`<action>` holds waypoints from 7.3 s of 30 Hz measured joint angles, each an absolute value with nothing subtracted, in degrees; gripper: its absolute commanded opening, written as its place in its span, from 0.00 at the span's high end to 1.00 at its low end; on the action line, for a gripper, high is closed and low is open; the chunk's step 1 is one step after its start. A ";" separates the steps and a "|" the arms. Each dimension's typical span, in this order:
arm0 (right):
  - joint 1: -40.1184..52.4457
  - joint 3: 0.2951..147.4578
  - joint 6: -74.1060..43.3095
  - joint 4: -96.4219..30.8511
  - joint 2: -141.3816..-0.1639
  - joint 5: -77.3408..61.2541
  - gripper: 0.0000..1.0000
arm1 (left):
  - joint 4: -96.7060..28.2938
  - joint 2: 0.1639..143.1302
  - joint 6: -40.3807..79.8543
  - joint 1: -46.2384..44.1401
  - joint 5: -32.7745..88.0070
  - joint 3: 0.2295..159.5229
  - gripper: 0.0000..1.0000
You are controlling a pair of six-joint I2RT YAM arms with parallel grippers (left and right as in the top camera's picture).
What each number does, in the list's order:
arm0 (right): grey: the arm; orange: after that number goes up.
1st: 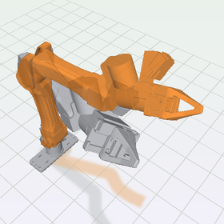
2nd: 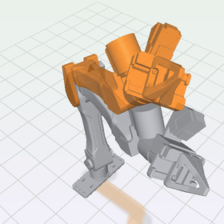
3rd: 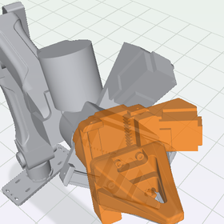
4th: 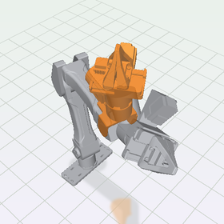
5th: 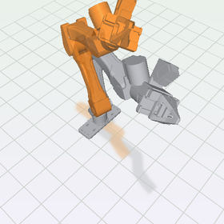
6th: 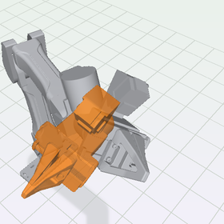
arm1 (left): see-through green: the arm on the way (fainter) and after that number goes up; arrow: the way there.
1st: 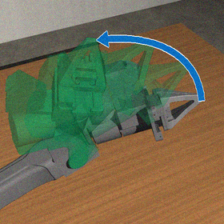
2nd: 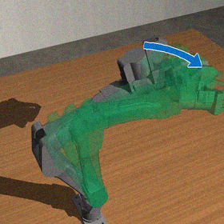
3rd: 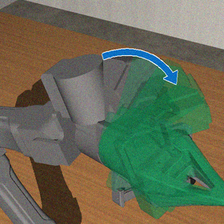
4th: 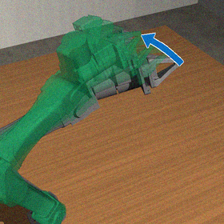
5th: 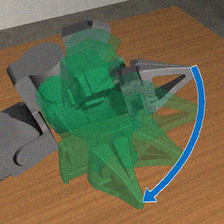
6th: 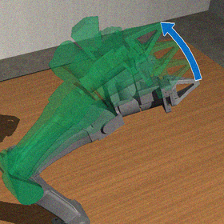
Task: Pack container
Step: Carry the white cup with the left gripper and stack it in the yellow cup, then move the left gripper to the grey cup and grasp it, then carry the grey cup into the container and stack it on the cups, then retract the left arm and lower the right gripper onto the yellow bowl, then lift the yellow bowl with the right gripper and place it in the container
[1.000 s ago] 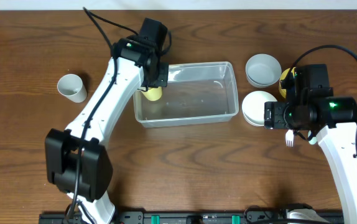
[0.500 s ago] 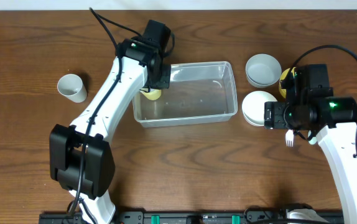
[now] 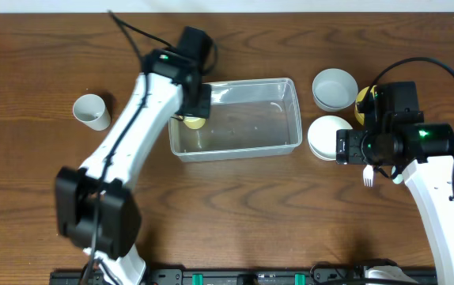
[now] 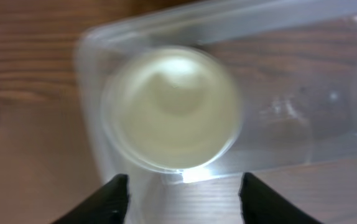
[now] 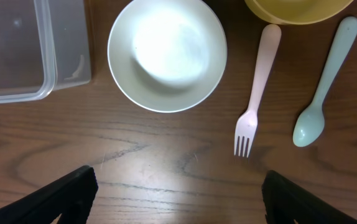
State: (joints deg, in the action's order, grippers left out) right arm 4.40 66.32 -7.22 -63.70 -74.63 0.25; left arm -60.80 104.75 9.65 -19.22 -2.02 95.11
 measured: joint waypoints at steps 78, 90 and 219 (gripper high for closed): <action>4.40 66.32 -7.20 -63.66 -74.63 0.89 0.11 | -63.90 95.46 9.93 -6.09 1.45 98.70 0.94; 4.40 66.32 -7.20 -63.86 -74.63 0.89 0.11 | -61.10 100.73 8.95 -18.59 2.66 98.70 0.94; -4.62 109.78 4.32 -73.01 -126.85 8.54 0.99 | -61.65 80.73 10.92 3.49 2.87 73.47 0.26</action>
State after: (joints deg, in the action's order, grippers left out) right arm -4.62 109.78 4.32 -73.01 -126.85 8.54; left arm -61.65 80.73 10.92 3.49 2.87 73.47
